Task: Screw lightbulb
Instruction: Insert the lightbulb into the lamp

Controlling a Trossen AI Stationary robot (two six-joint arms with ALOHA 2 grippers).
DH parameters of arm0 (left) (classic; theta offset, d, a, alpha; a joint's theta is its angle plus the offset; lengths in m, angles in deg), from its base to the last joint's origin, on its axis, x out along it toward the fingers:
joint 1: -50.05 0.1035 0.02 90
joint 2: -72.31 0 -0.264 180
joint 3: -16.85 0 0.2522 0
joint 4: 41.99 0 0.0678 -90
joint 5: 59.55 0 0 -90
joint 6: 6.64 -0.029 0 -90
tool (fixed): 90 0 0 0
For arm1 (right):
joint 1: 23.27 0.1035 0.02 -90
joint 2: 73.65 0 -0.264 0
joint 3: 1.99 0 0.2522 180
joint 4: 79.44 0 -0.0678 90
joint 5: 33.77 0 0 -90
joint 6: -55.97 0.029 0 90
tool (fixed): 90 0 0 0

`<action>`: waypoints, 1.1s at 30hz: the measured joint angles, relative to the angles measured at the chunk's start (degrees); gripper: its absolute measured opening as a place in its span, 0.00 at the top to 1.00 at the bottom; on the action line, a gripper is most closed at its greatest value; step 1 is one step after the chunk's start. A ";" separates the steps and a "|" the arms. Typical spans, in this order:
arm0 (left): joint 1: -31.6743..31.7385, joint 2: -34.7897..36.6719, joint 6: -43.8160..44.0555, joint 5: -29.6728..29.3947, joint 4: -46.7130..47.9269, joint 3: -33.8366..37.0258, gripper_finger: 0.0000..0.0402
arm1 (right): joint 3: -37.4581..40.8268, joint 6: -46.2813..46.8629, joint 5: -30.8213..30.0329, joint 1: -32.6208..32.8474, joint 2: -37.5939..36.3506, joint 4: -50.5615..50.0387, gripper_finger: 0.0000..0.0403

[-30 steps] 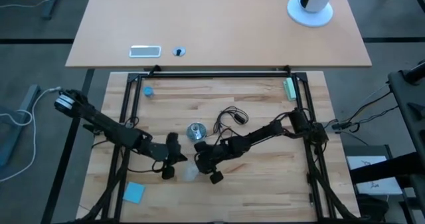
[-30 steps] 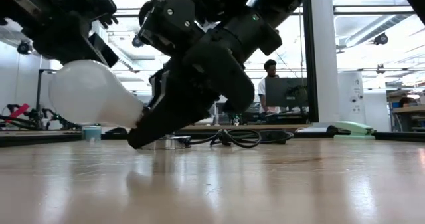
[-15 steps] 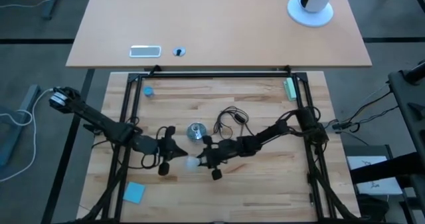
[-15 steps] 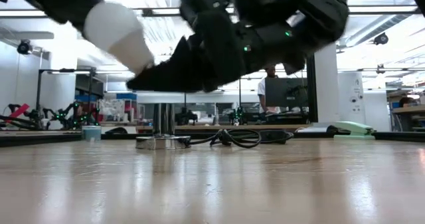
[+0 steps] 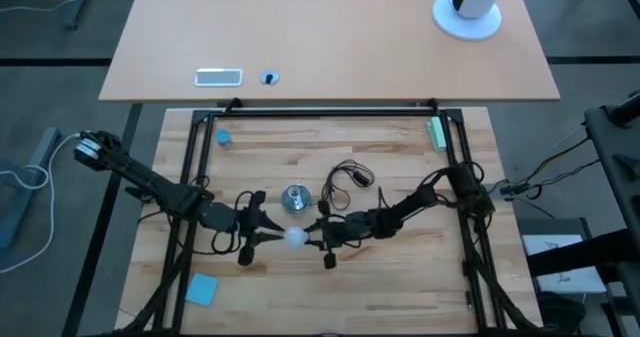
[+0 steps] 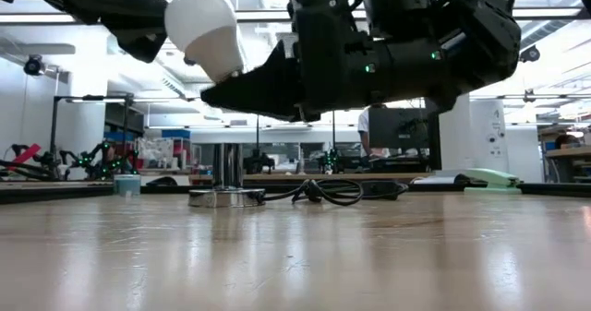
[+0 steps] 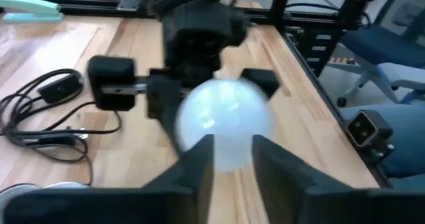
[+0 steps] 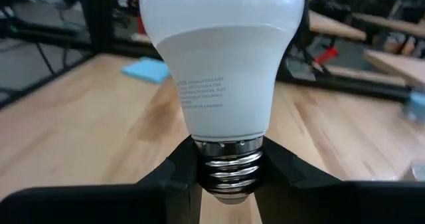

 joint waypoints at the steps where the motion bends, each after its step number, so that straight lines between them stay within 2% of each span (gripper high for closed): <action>1: -0.10 0.00 -0.10 0.77 -0.03 0.00 0.73 | 0.09 0.51 -0.58 -0.02 0.00 -0.61 0.78; 8: -0.30 -1.88 0.72 -0.08 -0.64 0.00 0.42 | 0.13 1.64 -4.31 -0.03 0.00 -1.83 0.78; 14: -0.33 -5.46 0.16 -3.71 -2.70 -0.13 0.26 | -0.23 2.71 -6.09 -0.05 0.02 -3.55 0.78; 19: -0.26 -7.56 -1.27 -7.22 -4.17 -0.46 0.22 | -1.02 3.33 -7.46 -0.05 0.02 -6.13 0.78; 24: -0.11 -7.59 -2.54 -11.41 -2.75 -0.72 0.24 | -2.67 3.08 -7.01 0.01 -0.48 -4.19 0.78; 33: -0.15 -8.09 -2.53 -12.51 -4.48 -0.68 0.24 | -7.46 1.12 -7.17 0.13 -0.59 -9.67 0.78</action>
